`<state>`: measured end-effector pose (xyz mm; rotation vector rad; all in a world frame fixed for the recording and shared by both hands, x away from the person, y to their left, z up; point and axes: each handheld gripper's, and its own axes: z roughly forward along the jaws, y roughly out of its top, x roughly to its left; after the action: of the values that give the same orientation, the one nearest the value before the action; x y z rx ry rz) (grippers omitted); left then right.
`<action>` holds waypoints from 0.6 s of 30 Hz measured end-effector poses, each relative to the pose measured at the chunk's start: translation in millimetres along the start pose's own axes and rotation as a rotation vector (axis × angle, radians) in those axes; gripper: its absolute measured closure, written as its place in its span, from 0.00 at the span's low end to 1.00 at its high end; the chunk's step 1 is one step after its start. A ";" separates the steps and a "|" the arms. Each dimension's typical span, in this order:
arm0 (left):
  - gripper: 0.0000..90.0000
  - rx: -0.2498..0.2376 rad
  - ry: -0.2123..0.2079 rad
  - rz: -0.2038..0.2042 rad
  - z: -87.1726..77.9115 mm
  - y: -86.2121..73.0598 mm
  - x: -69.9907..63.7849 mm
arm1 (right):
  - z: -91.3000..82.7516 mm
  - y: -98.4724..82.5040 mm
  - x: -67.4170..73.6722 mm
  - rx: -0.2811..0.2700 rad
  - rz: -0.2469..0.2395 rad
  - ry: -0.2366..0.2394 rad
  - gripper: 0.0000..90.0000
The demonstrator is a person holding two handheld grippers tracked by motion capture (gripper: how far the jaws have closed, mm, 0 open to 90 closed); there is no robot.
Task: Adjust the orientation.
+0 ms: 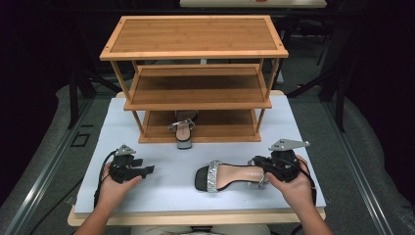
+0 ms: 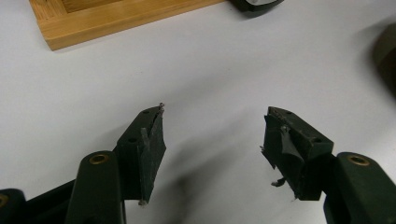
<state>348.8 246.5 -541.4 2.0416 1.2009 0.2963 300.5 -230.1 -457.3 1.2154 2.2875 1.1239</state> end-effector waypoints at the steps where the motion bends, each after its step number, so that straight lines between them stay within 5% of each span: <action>1: 0.42 -0.001 0.001 -0.003 0.0 -0.2 0.0 | -4.4 -3.3 0.9 0.006 0.003 -0.013 0.94; 3: 0.42 -0.001 -0.001 -0.002 0.1 -0.4 0.6 | -11.8 -10.0 1.9 -0.007 0.016 0.023 0.94; 5: 0.42 0.000 -0.002 -0.003 0.2 -0.4 0.8 | -18.4 -15.6 5.6 -0.003 0.012 -0.029 0.94; 9: 0.42 0.001 0.000 -0.004 0.6 -0.4 0.6 | -20.7 -23.7 4.1 -0.013 0.021 -0.027 0.94; 16: 0.42 0.005 0.005 -0.009 1.0 -1.3 2.2 | -8.8 -39.9 -17.7 -0.027 0.104 -0.046 0.93; 18: 0.42 0.005 0.005 -0.011 1.9 -1.6 2.8 | -7.5 -40.7 -21.8 -0.038 0.116 -0.013 0.92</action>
<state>350.3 248.4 -544.3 2.0388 1.2163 0.2933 286.3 -264.8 -485.3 1.3520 2.2000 1.1903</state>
